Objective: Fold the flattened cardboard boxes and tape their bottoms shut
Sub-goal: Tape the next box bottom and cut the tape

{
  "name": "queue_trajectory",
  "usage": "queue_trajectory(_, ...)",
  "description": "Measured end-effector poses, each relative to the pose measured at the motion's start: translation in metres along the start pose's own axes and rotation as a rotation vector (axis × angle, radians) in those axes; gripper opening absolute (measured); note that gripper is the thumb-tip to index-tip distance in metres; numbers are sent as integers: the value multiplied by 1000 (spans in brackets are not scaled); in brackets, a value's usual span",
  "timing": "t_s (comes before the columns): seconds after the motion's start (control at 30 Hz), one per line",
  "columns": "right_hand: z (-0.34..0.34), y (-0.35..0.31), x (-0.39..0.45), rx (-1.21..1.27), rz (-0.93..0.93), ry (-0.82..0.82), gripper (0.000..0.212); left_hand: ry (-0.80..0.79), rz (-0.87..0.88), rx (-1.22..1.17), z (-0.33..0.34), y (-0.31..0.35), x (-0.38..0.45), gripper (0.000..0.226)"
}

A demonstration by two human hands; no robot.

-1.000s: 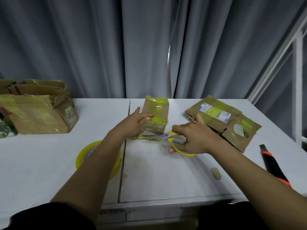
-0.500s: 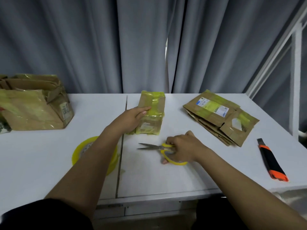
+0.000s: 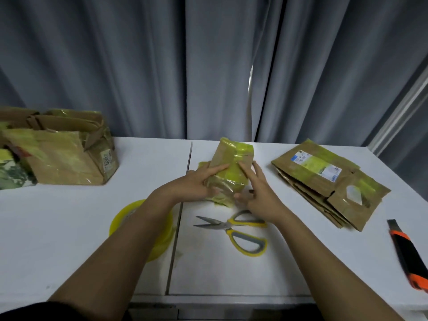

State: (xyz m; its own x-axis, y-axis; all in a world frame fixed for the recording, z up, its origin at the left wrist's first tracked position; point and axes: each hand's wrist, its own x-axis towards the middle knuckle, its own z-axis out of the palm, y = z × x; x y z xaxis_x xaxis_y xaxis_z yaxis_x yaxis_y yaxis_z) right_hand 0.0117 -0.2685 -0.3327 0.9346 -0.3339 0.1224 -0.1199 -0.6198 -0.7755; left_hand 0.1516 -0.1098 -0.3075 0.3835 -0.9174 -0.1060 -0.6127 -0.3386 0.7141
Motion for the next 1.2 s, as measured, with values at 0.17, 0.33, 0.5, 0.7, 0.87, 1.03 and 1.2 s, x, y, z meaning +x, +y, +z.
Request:
queue_trajectory(0.17,9,-13,7,183,-147,123,67,161,-62,-102,-11,9,-17,64)
queue_trajectory(0.33,10,-43,-3,258,-251,165,45,418,-22,-167,-18,12,-41,53)
queue_trajectory(0.5,12,-59,-11,358,-257,111,34,474,22,-179,-21,28,-49,45)
queue_trajectory(0.7,21,-67,-15,403,-186,68,38,488,-139,-81,-24,27,-53,41)
queue_trajectory(0.87,25,-72,-12,458,-142,79,38,614,-175,175,-18,36,-57,59)
queue_trajectory(1.03,24,-77,-12,468,-149,66,38,638,-150,166,-17,31,-57,62)
queue_trajectory(1.2,25,-78,-15,493,-138,74,37,578,-132,153,-19,27,-61,55)
